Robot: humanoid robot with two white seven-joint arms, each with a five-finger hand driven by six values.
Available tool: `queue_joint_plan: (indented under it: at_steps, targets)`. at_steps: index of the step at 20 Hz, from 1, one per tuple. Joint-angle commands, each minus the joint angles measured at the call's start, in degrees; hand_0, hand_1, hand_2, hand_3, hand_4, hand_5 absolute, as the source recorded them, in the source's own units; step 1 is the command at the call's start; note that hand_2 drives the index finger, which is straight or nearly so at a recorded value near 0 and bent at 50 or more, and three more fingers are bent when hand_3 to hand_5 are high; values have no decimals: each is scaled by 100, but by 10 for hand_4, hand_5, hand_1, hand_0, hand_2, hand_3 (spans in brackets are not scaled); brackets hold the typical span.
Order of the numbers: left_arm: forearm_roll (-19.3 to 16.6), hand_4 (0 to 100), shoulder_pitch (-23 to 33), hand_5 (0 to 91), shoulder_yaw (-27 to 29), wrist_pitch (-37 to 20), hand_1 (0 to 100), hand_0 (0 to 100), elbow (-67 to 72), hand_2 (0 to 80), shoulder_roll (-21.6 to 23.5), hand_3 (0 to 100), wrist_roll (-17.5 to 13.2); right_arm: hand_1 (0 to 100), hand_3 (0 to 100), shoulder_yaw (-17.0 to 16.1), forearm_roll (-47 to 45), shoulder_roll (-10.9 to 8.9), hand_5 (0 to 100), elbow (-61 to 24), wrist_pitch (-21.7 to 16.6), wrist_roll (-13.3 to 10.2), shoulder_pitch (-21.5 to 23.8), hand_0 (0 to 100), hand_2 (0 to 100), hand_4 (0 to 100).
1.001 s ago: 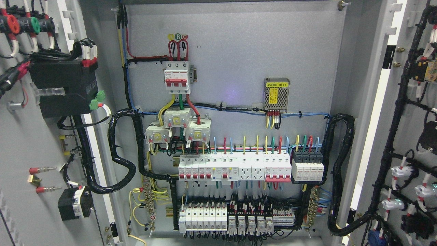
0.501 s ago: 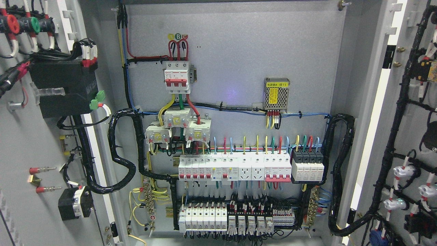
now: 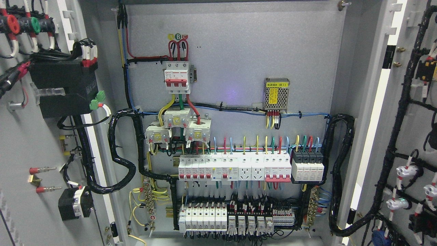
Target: Open door with both hands
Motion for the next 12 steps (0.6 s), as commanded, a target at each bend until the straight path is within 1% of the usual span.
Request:
queue_joint_plan:
  at_steps: [1,3,6,10,12]
  targets:
    - [435,31,14,0,471,-3707,0,0,13,0,193,0,-3,0,0,-160,-27,-155,0,86,-734,82,54,0,0,0]
    - [584,31,23,0,585,-3794,0,0,21,0,220,0,-3,0,0,-195,-27,-208,0,86,-795,179,89,0,0,0]
    - [830,31,66,0,787,-3847,0,0,21,0,316,0,-3,0,0,-204,-27,-226,0,86,-848,197,133,0,0,0]
    - [1392,31,128,0,1069,-4031,0,0,21,0,510,0,-3,0,0,-204,-27,-278,0,209,-856,276,133,0,0,0]
    - [1638,31,207,0,1218,-4102,0,0,21,0,606,0,-3,0,0,-204,-27,-296,0,218,-857,276,133,0,0,0]
